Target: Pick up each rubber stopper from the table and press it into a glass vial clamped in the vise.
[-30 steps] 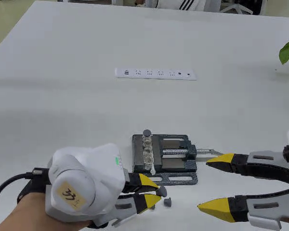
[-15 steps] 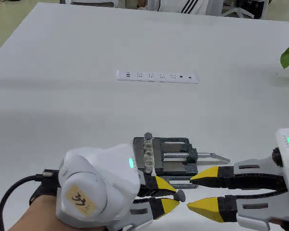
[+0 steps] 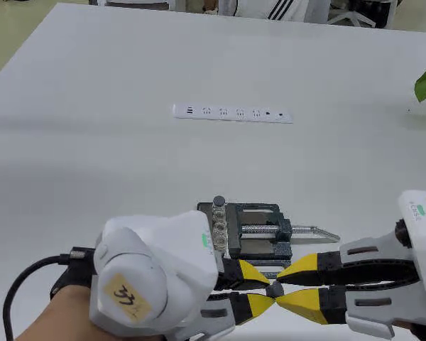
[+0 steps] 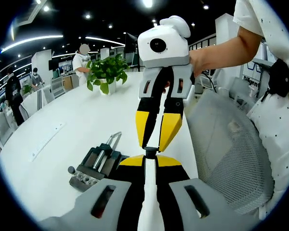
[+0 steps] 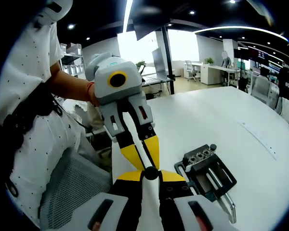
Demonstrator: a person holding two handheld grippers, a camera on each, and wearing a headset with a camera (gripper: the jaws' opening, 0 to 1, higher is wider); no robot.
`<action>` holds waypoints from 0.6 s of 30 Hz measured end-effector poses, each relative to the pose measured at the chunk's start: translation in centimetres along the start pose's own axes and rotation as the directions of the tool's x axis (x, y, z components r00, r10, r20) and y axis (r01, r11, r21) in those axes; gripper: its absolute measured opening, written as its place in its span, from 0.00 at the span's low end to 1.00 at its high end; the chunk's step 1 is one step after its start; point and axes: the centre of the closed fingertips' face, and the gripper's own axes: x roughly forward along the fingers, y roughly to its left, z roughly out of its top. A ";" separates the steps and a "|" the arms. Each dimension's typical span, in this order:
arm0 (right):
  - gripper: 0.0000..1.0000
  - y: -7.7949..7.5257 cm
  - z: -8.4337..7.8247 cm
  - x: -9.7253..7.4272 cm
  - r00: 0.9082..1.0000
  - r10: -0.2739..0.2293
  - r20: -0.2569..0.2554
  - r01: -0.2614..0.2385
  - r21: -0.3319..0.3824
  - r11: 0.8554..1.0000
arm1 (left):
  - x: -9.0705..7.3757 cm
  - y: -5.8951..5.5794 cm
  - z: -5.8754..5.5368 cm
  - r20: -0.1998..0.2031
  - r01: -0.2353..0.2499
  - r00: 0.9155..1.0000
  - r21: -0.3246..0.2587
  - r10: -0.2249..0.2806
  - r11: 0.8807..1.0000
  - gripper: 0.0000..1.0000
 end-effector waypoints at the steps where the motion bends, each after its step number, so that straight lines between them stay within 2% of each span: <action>1: 0.08 0.1 0.0 0.0 1.000 0.003 -0.001 -0.003 -0.003 1.000 | 0.0 0.0 0.0 0.000 0.003 1.000 0.003 -0.003 1.000 0.04; 18: 0.08 0.6 -0.2 0.1 0.999 0.036 -0.013 -0.036 -0.006 0.999 | -0.1 -0.6 -0.1 -0.003 0.041 0.999 0.054 -0.041 0.998 0.04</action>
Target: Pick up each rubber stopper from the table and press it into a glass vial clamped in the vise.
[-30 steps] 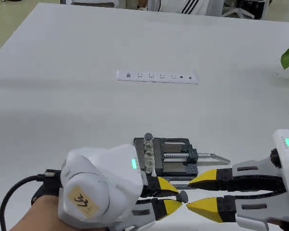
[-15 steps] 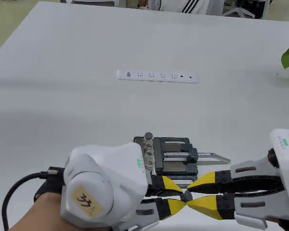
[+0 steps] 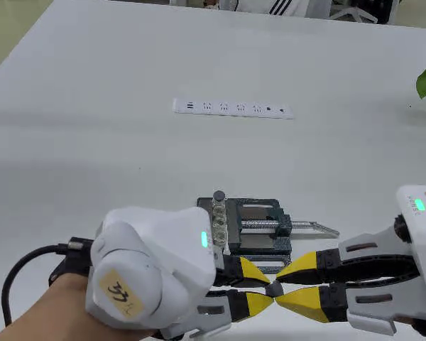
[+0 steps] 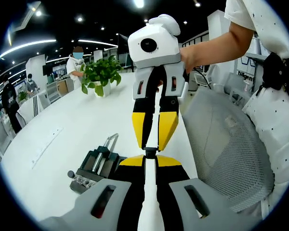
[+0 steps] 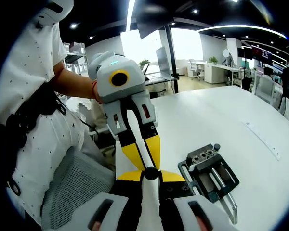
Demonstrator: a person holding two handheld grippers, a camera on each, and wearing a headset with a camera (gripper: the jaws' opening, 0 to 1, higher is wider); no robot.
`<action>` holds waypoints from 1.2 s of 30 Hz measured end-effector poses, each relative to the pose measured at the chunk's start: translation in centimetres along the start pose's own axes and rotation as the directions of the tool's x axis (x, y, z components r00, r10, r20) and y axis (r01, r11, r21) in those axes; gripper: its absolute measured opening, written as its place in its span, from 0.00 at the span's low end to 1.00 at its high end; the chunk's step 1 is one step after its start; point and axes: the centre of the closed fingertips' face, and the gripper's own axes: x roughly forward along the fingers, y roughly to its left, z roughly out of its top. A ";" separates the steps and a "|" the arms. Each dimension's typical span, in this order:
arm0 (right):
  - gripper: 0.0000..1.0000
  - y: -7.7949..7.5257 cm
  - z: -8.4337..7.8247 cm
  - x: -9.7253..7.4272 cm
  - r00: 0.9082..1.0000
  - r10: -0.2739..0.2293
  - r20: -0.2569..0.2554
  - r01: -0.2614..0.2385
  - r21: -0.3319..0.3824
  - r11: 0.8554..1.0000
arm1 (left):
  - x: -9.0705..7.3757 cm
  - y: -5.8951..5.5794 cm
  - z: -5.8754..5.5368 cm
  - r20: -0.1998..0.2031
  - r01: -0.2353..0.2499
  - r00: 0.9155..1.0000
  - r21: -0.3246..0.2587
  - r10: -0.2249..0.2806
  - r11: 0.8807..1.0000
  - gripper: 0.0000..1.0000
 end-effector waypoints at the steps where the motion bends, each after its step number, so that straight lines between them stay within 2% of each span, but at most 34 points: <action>1: 0.08 0.0 0.0 0.0 1.000 0.000 0.001 0.000 -0.001 1.000 | 0.0 0.0 0.0 0.000 0.000 1.000 0.001 0.000 1.000 0.04; 12: 0.07 0.2 0.2 -0.1 1.000 0.016 0.000 -0.016 0.001 1.000 | -0.2 -0.1 0.1 0.004 0.005 1.000 -0.007 -0.005 1.000 0.04; 19: 0.07 0.3 0.3 -0.1 1.000 0.019 -0.004 -0.019 -0.024 1.000 | -0.3 -0.2 0.3 0.004 0.008 1.000 -0.011 -0.008 1.000 0.04; 28: 0.06 0.3 0.6 -0.1 1.000 0.018 -0.003 -0.019 -0.055 0.998 | -0.6 -0.2 0.4 0.020 0.013 1.000 -0.045 -0.013 0.999 0.04; 36: 0.05 0.3 0.6 0.2 1.000 0.017 -0.027 -0.018 -0.062 0.998 | -0.8 -0.1 0.2 0.019 0.011 1.000 -0.044 -0.010 0.999 0.04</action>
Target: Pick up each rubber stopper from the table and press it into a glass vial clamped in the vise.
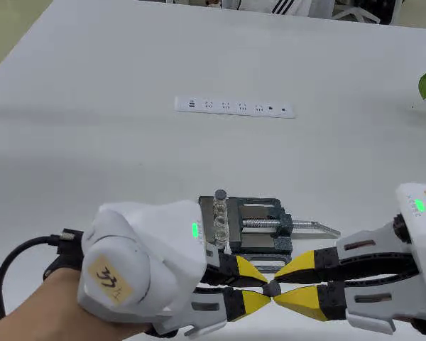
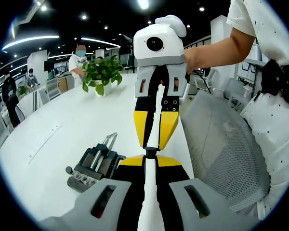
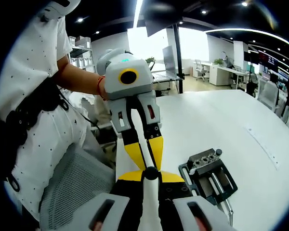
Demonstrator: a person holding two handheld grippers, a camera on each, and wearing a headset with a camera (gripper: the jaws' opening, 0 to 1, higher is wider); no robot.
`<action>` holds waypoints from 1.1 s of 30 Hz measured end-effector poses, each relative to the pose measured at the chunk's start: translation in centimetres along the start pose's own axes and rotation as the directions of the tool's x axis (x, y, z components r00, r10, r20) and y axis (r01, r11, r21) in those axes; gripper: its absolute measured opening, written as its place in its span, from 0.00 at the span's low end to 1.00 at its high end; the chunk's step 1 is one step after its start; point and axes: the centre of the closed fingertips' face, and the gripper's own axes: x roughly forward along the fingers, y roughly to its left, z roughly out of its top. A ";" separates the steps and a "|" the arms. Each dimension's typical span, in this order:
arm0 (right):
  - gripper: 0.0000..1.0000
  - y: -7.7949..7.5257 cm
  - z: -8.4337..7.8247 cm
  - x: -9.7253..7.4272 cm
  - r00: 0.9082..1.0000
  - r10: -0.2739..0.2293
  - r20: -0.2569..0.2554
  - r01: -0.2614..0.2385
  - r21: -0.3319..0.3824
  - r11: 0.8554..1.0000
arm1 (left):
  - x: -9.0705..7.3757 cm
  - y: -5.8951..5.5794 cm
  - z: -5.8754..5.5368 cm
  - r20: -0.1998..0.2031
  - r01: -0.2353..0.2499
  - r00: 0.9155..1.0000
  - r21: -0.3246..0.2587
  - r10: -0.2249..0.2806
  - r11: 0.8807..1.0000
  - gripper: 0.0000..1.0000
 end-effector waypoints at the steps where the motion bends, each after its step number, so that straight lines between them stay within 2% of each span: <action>1: 0.05 0.0 0.0 0.0 1.000 0.000 -0.002 0.000 0.000 1.000 | 0.0 0.0 0.0 0.000 -0.001 1.000 0.002 0.001 1.000 0.04; 13: 0.05 -0.6 0.4 0.6 0.999 0.018 -0.034 -0.018 0.008 1.000 | -0.5 0.5 -0.4 0.026 -0.037 0.999 -0.004 0.037 0.999 0.06; 19: 0.05 -2.3 1.3 0.5 0.999 -0.005 -0.046 0.005 0.001 1.000 | -1.7 1.7 -1.9 0.023 -0.088 0.996 -0.039 0.089 0.995 0.12; 21: 0.05 -3.1 1.7 0.7 0.998 -0.017 -0.058 0.016 -0.005 1.000 | -2.2 2.2 -2.5 0.021 -0.114 0.993 -0.051 0.116 0.992 0.14; 23: 0.05 -3.8 1.9 1.0 0.997 -0.023 -0.072 0.022 -0.010 1.000 | -2.8 2.7 -2.5 0.023 -0.148 0.988 -0.071 0.150 0.986 0.17; 26: 0.06 -4.8 2.3 1.6 0.994 -0.032 -0.101 0.029 -0.027 0.999 | -3.8 3.8 -3.5 0.023 -0.190 0.981 -0.092 0.193 0.977 0.24; 30: 0.06 -6.3 2.6 2.6 0.988 -0.039 -0.148 0.032 -0.048 0.998 | -5.0 5.2 -4.8 0.019 -0.239 0.970 -0.109 0.242 0.965 0.32; 33: 0.06 -7.8 2.7 3.2 0.981 -0.056 -0.183 0.046 -0.057 0.997 | -5.7 5.9 -5.3 0.013 -0.271 0.962 -0.122 0.274 0.955 0.39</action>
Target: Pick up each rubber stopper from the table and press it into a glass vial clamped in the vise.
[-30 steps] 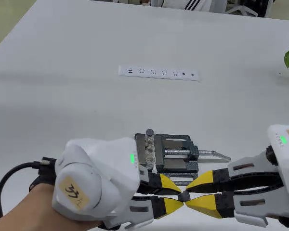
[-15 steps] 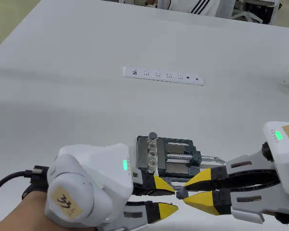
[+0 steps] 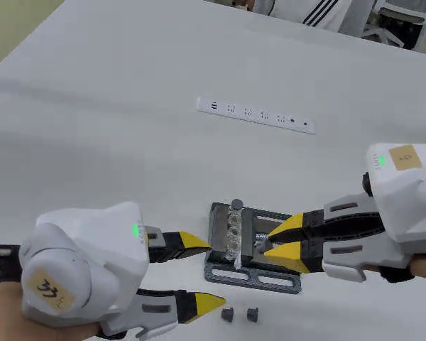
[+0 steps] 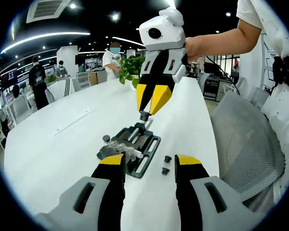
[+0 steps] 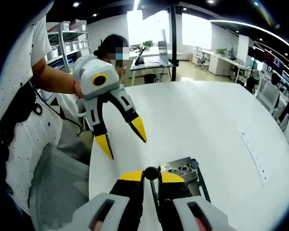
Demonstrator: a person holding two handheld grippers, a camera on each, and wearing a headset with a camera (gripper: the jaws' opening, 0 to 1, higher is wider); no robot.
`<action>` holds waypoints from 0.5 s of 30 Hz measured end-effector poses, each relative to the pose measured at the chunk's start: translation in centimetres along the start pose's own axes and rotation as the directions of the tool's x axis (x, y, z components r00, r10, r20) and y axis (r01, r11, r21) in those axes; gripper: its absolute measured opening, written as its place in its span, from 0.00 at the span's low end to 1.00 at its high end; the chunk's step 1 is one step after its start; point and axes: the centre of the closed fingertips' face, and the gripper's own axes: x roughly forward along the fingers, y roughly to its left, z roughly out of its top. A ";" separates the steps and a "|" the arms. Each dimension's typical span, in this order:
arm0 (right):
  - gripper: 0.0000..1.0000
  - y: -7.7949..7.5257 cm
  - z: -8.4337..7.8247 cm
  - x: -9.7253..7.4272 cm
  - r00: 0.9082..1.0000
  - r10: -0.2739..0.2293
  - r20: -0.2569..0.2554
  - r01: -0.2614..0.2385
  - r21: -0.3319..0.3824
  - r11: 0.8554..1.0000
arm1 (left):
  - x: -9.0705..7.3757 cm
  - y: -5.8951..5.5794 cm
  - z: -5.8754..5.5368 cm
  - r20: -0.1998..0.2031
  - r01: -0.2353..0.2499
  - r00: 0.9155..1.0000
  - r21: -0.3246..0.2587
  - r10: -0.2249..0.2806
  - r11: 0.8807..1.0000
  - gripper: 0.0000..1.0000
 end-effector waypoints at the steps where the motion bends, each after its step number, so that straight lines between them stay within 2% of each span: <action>1: 0.06 -0.4 0.0 0.2 1.000 -0.003 -0.013 0.003 0.002 1.000 | -0.1 0.4 -0.3 -0.001 -0.008 1.000 0.002 0.008 1.000 0.41; 6: 0.06 -2.8 -0.3 1.3 0.996 -0.029 -0.090 0.028 -0.006 1.000 | -0.7 2.0 -0.9 0.011 -0.048 0.999 -0.008 0.048 0.999 0.51; 11: 0.06 -4.6 -0.2 2.3 0.988 -0.037 -0.149 0.035 -0.016 0.999 | -0.9 2.9 -1.7 0.010 -0.070 0.997 -0.017 0.070 0.997 0.56; 12: 0.06 -5.3 -0.5 2.6 0.986 -0.039 -0.162 0.036 -0.018 0.999 | -1.0 3.2 -2.0 0.010 -0.074 0.997 -0.021 0.074 0.997 0.58; 15: 0.06 -6.2 -0.7 3.5 0.981 -0.032 -0.192 0.029 -0.016 0.999 | -0.8 3.5 -2.5 0.010 -0.083 0.996 -0.024 0.083 0.996 0.65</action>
